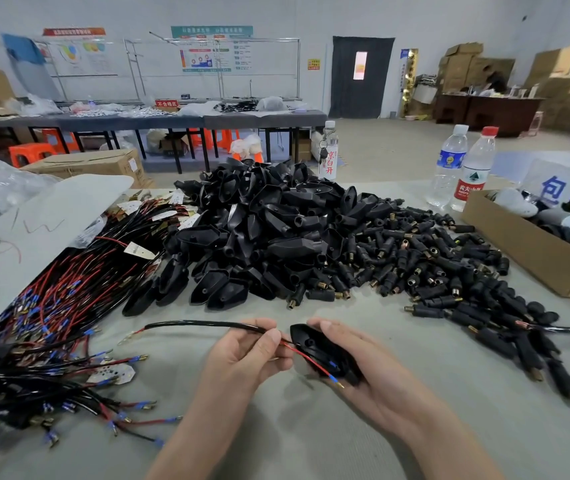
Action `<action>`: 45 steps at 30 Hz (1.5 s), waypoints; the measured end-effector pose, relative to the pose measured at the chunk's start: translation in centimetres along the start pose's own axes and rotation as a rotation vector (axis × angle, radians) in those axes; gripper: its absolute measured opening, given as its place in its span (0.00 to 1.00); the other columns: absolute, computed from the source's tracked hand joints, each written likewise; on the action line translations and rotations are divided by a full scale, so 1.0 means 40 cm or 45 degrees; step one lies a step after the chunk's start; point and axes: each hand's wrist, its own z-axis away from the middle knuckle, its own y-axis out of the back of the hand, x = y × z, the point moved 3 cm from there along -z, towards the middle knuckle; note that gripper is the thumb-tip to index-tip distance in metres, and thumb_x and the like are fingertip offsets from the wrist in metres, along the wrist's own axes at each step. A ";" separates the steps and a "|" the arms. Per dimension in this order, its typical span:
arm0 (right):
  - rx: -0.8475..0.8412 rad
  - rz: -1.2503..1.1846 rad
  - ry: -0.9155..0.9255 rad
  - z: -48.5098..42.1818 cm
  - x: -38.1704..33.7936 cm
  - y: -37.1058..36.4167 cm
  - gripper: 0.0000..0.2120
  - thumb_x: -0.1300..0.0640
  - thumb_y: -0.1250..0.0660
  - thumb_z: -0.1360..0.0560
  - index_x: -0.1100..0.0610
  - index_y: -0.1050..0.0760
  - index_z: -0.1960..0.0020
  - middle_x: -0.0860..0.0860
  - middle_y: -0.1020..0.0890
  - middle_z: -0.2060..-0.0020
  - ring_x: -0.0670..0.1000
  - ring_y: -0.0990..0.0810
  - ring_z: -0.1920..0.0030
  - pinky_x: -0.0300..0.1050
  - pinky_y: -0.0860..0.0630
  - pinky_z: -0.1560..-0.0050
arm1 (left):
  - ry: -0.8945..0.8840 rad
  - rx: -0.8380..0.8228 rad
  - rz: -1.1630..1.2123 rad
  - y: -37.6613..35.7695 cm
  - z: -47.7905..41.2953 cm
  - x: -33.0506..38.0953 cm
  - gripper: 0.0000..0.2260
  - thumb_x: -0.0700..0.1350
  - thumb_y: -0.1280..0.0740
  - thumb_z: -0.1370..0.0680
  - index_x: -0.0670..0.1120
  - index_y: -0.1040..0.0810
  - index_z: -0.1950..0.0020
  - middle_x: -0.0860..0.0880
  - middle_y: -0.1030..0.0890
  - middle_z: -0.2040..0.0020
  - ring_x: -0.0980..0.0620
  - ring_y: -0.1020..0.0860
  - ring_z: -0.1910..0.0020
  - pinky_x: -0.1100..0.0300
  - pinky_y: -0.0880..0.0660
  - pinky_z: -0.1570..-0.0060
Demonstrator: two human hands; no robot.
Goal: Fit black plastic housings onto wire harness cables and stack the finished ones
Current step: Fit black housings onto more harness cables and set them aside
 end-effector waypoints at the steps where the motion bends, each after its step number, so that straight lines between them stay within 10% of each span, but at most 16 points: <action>1: -0.003 0.027 -0.006 0.001 0.000 -0.002 0.13 0.55 0.28 0.28 0.62 0.15 0.47 0.60 0.15 0.47 0.53 0.14 0.52 0.47 0.17 0.49 | 0.002 0.003 0.007 0.001 -0.002 -0.002 0.05 0.33 0.34 0.22 0.36 0.23 0.47 0.40 0.16 0.60 0.47 0.17 0.61 0.60 0.19 0.60; 20: -0.038 0.045 -0.070 -0.006 0.025 -0.010 0.21 0.47 0.30 0.27 0.63 0.16 0.44 0.63 0.17 0.41 0.56 0.16 0.44 0.50 0.18 0.47 | -0.411 0.219 -0.506 0.006 0.009 0.006 0.03 0.40 0.30 0.21 0.48 0.19 0.51 0.47 0.16 0.61 0.51 0.17 0.62 0.61 0.20 0.57; 35: -0.059 0.013 -0.031 -0.006 0.031 -0.021 0.18 0.50 0.32 0.24 0.63 0.17 0.43 0.66 0.19 0.41 0.62 0.19 0.42 0.57 0.24 0.35 | -0.275 0.058 -0.354 -0.019 0.011 -0.012 0.03 0.36 0.30 0.23 0.42 0.19 0.52 0.45 0.15 0.62 0.52 0.18 0.64 0.64 0.21 0.63; 45: -0.354 -0.191 -0.062 0.005 0.022 -0.047 0.20 0.68 0.43 0.23 0.70 0.27 0.33 0.69 0.27 0.32 0.64 0.28 0.29 0.57 0.35 0.26 | -0.299 0.075 -0.613 -0.012 0.013 -0.011 0.10 0.40 0.27 0.24 0.57 0.16 0.55 0.57 0.18 0.46 0.61 0.19 0.48 0.63 0.22 0.49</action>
